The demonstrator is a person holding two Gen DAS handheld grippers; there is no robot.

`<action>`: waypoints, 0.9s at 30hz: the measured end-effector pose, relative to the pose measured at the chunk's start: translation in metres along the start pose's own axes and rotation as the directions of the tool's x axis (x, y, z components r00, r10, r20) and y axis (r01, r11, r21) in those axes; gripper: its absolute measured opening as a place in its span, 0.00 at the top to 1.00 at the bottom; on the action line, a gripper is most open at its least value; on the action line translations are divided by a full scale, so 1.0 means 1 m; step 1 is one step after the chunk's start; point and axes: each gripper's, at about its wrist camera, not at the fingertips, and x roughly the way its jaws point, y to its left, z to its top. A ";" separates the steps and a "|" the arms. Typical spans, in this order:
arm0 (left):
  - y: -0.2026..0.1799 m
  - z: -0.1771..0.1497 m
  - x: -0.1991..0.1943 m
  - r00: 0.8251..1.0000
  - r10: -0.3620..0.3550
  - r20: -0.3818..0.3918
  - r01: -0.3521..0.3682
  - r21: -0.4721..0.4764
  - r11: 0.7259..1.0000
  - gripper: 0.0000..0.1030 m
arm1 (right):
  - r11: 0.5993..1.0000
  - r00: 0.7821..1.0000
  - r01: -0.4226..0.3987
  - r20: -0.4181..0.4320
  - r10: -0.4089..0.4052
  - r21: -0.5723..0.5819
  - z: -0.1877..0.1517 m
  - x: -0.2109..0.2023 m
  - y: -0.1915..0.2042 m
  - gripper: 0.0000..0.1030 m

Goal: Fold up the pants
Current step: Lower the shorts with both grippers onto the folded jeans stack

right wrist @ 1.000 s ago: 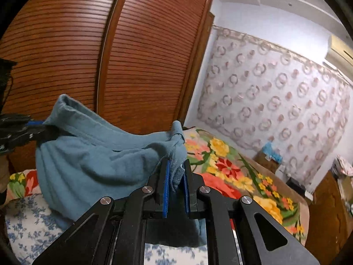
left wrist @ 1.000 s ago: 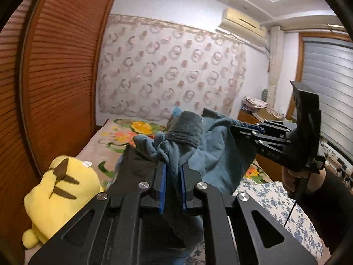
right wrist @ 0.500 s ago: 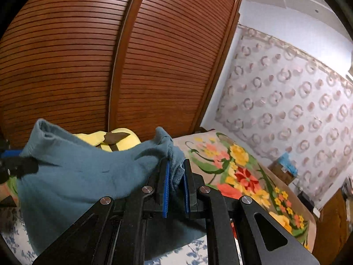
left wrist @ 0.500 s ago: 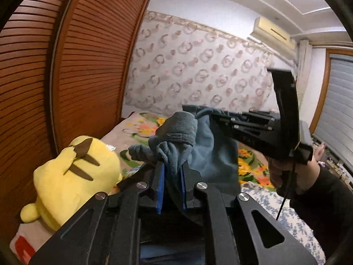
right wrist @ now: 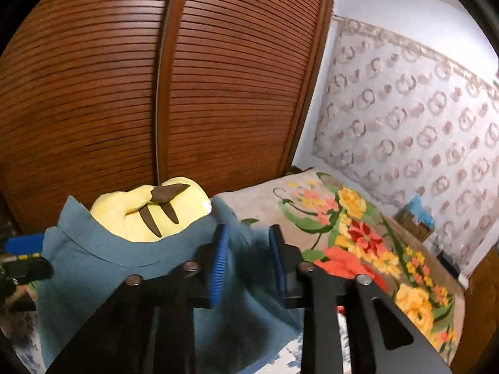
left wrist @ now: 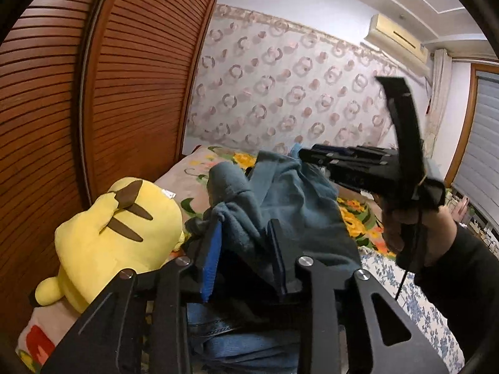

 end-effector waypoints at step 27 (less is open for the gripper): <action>0.005 -0.014 0.003 0.995 0.070 -0.066 -0.064 0.082 0.995 0.61 | 0.982 0.997 -0.055 -0.050 0.065 0.180 -0.027 -0.001 -0.028 0.70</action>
